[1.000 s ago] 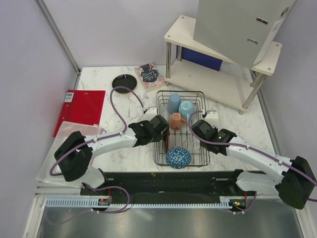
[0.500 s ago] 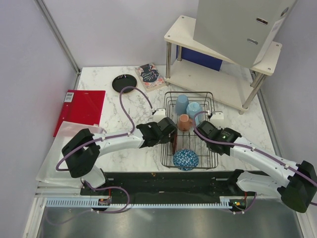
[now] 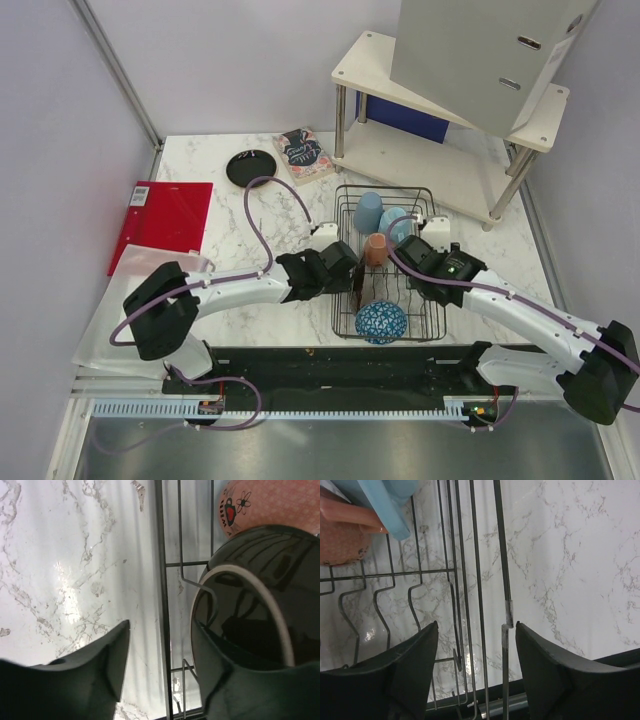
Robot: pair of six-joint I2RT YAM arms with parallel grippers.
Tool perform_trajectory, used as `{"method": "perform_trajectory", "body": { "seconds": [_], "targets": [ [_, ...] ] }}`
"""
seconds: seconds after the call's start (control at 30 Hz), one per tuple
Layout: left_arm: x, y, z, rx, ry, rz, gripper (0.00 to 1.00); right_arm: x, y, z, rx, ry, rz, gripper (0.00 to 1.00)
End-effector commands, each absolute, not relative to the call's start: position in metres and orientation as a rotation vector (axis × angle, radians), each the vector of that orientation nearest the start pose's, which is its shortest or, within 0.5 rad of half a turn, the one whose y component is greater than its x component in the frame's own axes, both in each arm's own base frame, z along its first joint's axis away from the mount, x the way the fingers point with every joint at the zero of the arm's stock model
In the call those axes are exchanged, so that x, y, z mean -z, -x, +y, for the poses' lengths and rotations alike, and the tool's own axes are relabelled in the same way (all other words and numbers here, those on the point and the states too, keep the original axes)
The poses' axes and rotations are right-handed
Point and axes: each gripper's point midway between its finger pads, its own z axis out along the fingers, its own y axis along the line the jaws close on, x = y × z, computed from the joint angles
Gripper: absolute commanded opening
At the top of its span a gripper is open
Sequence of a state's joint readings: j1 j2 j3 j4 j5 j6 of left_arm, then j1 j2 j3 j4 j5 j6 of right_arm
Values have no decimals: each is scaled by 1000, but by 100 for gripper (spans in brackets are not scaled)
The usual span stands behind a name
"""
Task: Unload the mixed dishes from the dish rack
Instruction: Adjust the dish rack at the center of the board, then pick up the cup from the dish rack.
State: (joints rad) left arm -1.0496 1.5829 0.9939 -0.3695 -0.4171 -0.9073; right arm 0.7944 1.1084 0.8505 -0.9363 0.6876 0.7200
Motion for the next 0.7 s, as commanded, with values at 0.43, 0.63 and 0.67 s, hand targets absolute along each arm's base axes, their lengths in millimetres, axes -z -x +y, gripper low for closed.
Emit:
{"method": "perform_trajectory", "body": {
  "seconds": [0.43, 0.63, 0.67],
  "targets": [
    [-142, -248, -258, 335, 161, 2270, 84, -217, -238, 94, 217, -96, 2202, 84],
    [-172, -267, -214, 359, 284, 2188, 87, -243, -268, 117, 175, -63, 2112, 85],
    [-174, -269, -208, 363, 291, 2182, 87, -246, -274, 123, 175, -46, 2095, 85]
  ]
}}
